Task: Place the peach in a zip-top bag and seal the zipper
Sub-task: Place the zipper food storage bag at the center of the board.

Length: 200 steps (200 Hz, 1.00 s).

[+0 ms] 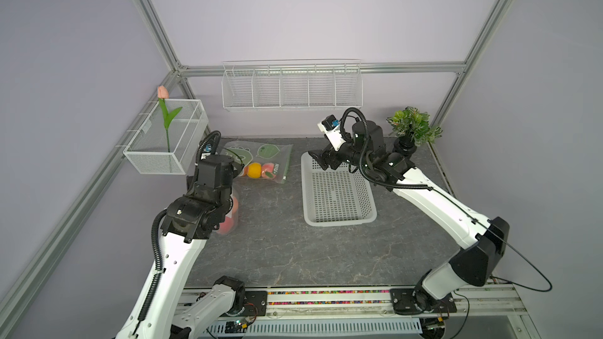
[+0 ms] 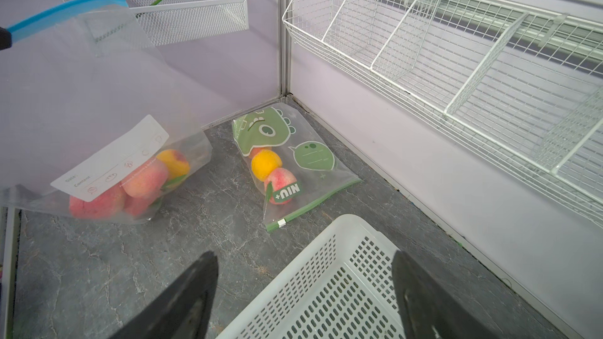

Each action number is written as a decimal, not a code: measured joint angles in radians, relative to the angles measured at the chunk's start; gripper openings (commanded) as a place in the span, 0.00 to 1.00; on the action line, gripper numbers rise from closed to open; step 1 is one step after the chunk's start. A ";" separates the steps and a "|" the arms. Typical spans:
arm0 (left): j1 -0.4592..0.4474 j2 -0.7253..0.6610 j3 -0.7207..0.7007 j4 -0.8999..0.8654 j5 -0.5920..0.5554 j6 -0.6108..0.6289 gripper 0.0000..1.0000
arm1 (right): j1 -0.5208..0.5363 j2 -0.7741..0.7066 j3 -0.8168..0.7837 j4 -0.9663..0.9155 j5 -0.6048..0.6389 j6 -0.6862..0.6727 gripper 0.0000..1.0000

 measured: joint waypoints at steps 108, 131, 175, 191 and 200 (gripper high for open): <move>0.015 0.057 -0.187 0.156 0.441 -0.163 0.00 | -0.006 -0.016 -0.070 0.001 0.023 0.000 0.86; 0.015 0.045 -0.278 0.233 0.569 -0.253 0.00 | -0.011 -0.031 -0.102 0.004 0.027 0.000 0.86; 0.015 0.030 -0.414 0.356 0.706 -0.391 0.00 | -0.014 -0.066 -0.150 0.012 0.030 0.002 0.86; 0.014 0.030 -0.439 0.393 0.731 -0.417 0.00 | -0.014 -0.073 -0.159 0.016 0.030 0.004 0.86; 0.011 0.033 -0.450 0.413 0.741 -0.429 0.00 | -0.014 -0.076 -0.163 0.016 0.030 0.004 0.86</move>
